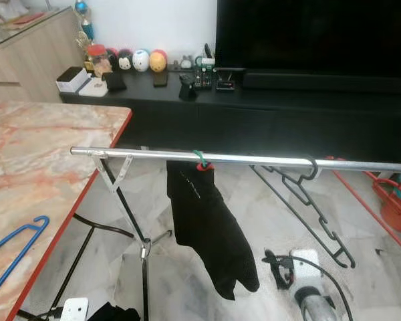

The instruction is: Hang hanger

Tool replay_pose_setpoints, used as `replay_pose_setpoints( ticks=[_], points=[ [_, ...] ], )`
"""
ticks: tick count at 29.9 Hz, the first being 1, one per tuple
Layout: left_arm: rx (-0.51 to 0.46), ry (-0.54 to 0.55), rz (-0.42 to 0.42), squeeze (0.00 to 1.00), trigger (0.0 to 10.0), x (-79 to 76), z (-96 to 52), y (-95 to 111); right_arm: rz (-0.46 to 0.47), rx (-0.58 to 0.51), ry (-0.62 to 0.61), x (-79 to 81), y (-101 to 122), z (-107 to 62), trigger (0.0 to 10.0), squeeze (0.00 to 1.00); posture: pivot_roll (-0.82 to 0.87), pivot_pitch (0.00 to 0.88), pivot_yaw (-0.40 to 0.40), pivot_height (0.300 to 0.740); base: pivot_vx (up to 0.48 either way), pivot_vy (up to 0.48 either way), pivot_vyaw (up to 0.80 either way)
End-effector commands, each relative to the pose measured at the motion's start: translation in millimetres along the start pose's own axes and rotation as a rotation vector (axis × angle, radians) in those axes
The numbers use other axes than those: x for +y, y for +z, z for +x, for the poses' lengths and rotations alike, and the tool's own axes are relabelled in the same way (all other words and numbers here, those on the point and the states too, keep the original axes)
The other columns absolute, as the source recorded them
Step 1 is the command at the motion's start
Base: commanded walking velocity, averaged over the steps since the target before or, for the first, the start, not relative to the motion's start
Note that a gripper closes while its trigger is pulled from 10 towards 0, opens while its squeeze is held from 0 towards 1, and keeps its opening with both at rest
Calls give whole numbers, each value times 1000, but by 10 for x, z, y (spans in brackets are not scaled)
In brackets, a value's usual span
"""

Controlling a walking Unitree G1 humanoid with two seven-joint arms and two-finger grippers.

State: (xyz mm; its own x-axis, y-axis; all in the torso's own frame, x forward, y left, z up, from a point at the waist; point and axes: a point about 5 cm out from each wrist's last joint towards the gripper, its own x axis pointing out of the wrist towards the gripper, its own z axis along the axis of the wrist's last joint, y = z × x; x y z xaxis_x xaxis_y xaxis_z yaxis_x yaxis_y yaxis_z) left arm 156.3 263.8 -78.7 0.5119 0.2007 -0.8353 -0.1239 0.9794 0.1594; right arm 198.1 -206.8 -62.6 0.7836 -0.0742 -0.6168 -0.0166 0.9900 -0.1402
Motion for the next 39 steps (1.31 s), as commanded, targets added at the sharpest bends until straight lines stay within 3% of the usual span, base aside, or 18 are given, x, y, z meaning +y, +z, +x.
replay_pose_setpoints(
  ticks=[1,6,8,14,23,27,39],
  points=[
    [5,5,2,0,10000,27,-5,-14,42,131,-36,3,-233,-64,10000,0,-29,1,59,740,0,0,0],
    [8,-1,2,0,10000,22,-7,-28,134,265,-113,-14,-528,-198,10000,0,-21,4,54,740,0,0,0],
    [10,-1,5,0,10000,22,-7,-32,144,267,-119,-5,-548,-211,10000,0,-22,6,54,740,0,0,0],
    [18,-11,13,0,10000,16,-7,-40,152,292,-123,52,-558,-205,10000,0,-24,5,52,740,0,0,0],
    [13,-17,12,0,10000,11,-8,-40,177,258,-102,178,-397,-106,10000,0,-21,0,51,740,0,0,0],
    [13,-16,13,0,10000,15,-9,-44,176,268,-106,99,-451,-138,10000,0,-20,0,50,740,0,0,0],
    [15,-15,21,0,10000,30,-12,-49,206,279,-134,94,-462,-141,10000,0,-17,0,60,740,0,0,0]
  ],
)
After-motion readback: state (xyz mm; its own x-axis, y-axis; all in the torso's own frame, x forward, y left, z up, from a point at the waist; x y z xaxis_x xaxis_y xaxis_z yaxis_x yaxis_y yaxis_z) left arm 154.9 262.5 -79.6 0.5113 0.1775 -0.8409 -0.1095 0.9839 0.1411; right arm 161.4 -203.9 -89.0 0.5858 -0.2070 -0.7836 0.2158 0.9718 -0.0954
